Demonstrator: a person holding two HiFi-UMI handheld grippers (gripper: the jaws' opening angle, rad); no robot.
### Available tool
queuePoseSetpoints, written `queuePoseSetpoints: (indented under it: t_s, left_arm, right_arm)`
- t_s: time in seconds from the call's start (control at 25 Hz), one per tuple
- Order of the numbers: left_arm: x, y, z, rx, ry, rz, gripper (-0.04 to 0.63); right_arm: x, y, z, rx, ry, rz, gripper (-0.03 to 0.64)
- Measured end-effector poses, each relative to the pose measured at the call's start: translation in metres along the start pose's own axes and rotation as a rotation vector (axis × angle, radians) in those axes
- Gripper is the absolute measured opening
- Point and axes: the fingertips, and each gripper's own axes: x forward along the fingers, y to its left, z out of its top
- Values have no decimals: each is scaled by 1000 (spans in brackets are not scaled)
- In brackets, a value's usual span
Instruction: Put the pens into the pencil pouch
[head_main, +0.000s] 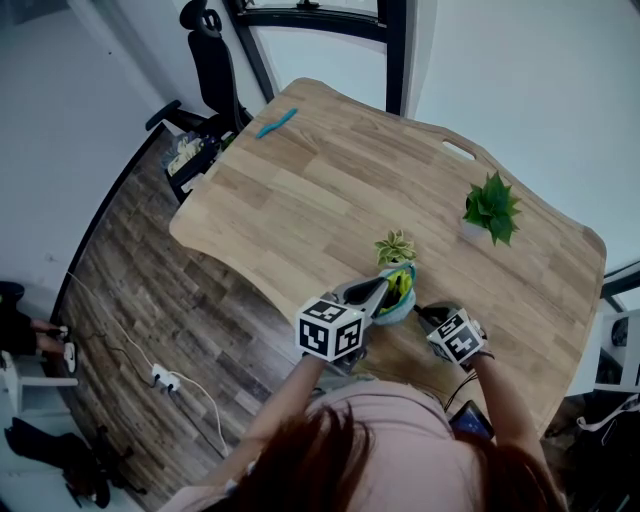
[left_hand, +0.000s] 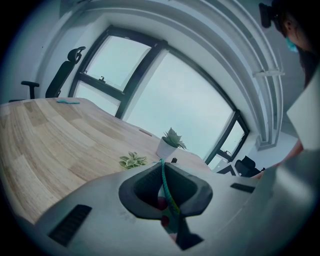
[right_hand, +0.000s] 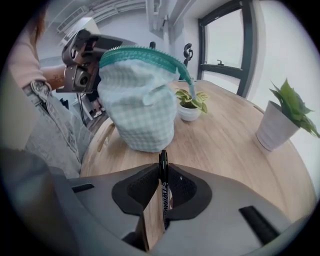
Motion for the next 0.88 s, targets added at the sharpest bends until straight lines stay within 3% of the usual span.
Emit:
queuePoseSetpoints:
  t_s: [0.6,0.88]
  left_arm:
    - [0,0,1,2,-2,-9,14]
    - [3,-1,3,5,-7,-12,14]
  right_arm:
    - [-55,-37,49,427,-379,-91,52]
    - [-96,-52,77,615,-607,-71,51]
